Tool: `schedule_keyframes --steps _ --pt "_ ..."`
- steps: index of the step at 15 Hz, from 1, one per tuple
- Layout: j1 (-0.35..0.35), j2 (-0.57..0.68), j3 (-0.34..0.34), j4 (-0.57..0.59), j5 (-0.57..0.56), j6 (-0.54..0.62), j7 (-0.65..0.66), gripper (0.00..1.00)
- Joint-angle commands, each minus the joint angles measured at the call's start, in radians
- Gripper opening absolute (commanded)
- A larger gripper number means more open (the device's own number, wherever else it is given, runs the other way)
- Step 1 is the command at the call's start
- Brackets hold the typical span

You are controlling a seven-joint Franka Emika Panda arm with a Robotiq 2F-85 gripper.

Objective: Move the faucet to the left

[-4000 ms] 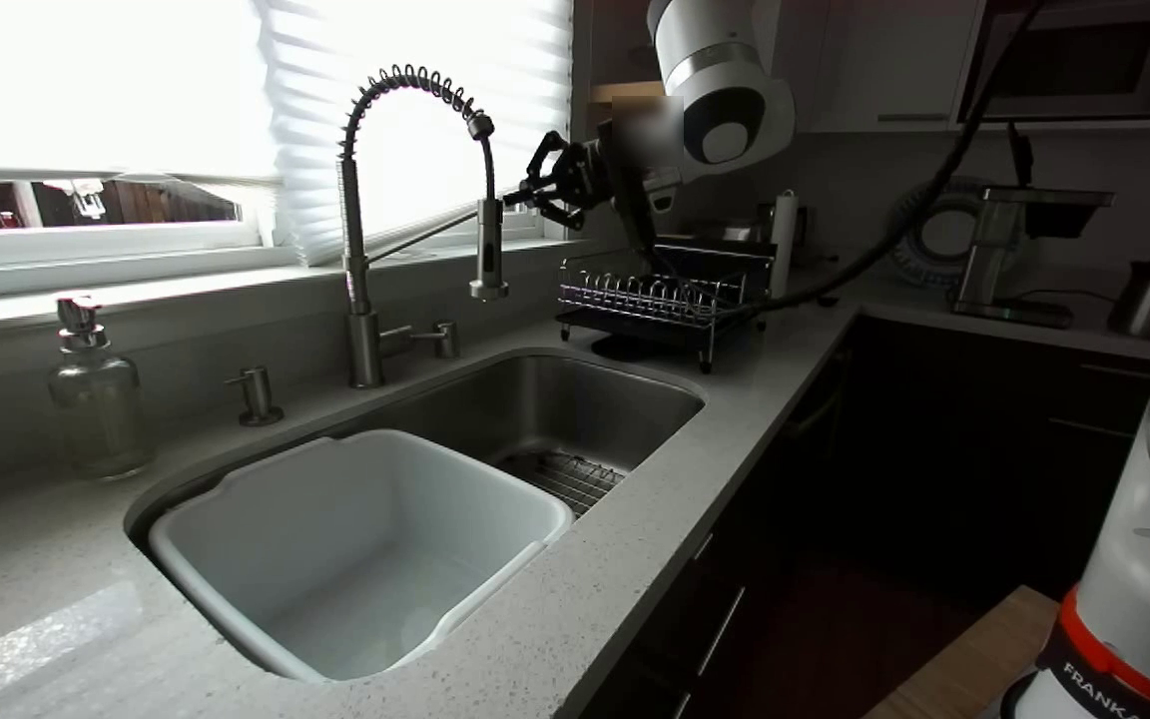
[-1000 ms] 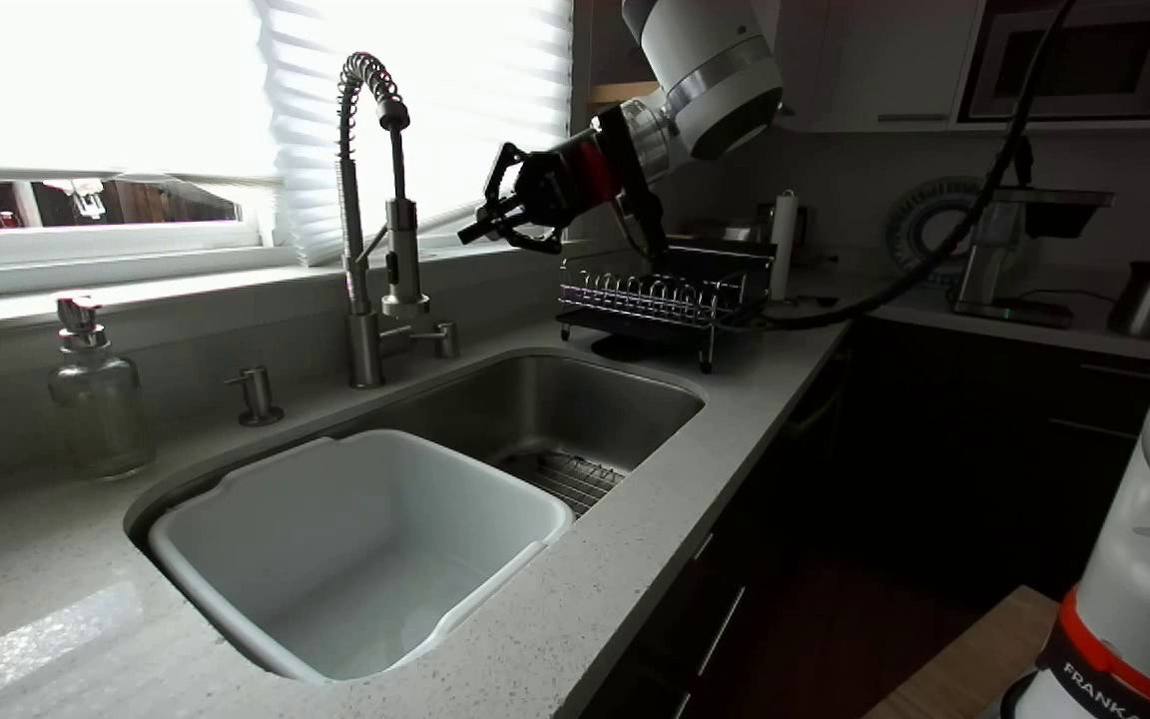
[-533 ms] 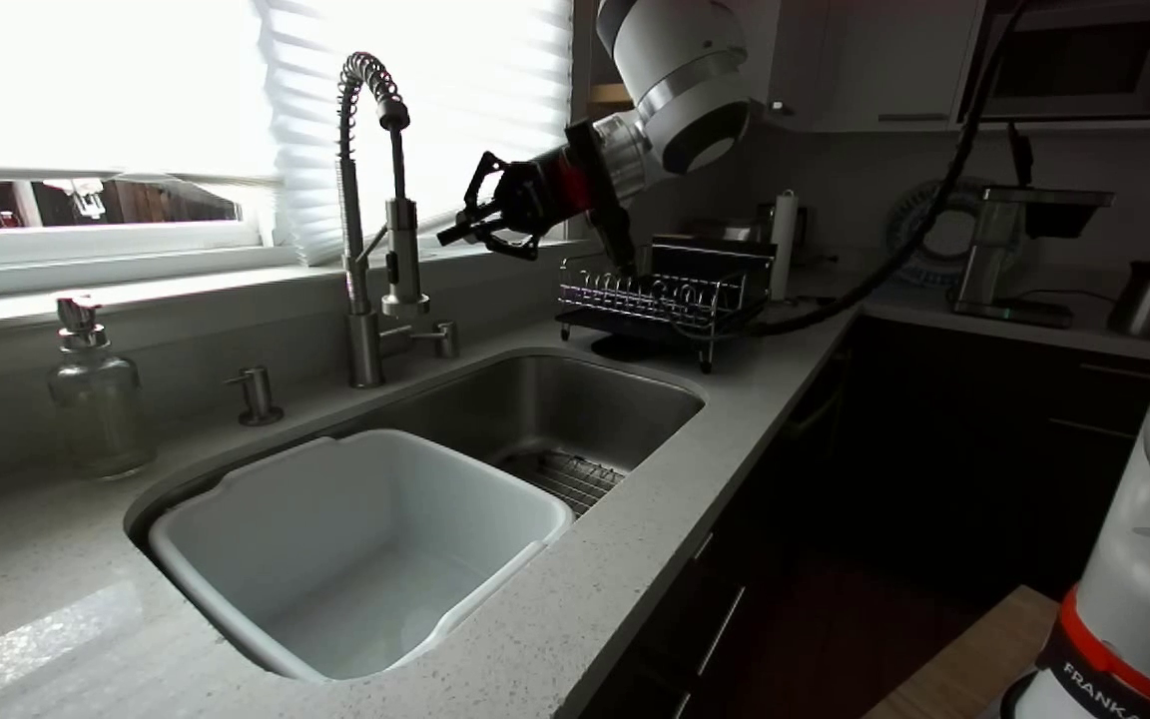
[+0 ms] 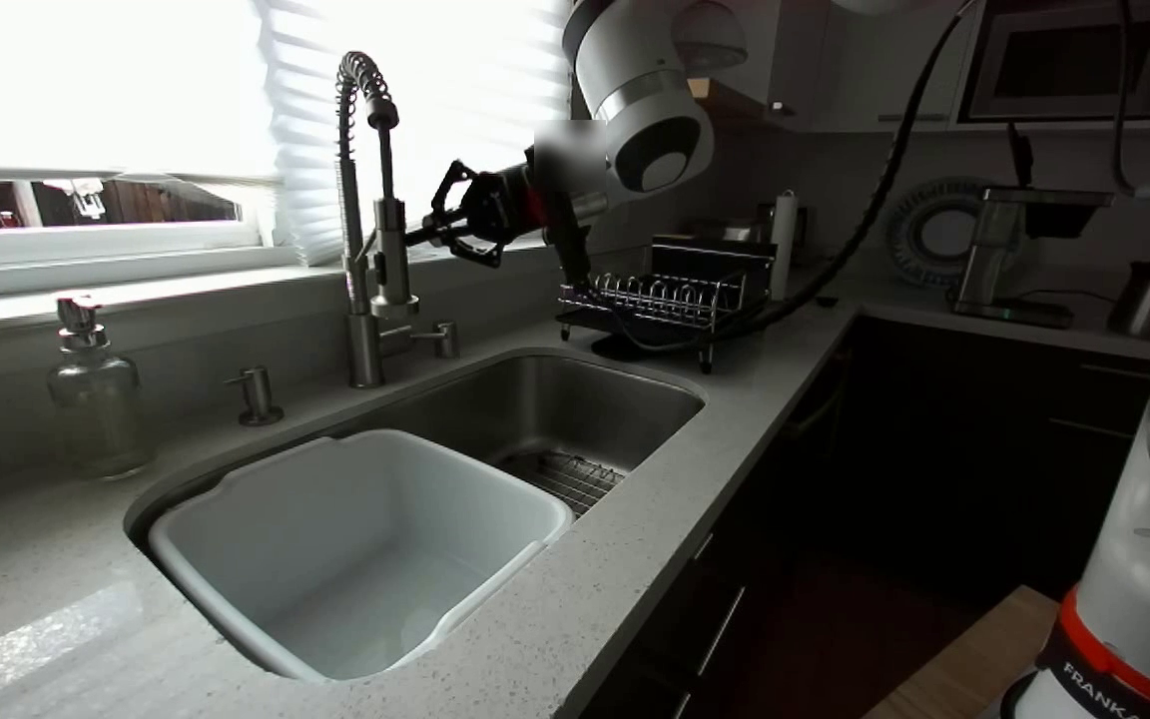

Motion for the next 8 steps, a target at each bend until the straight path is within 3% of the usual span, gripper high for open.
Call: schedule_keyframes --steps 1,8 --pt "0.024 0.049 0.01 0.049 0.077 -0.003 -0.048 0.0" --pt "0.069 0.088 0.038 0.067 0.077 -0.036 -0.008 0.0"
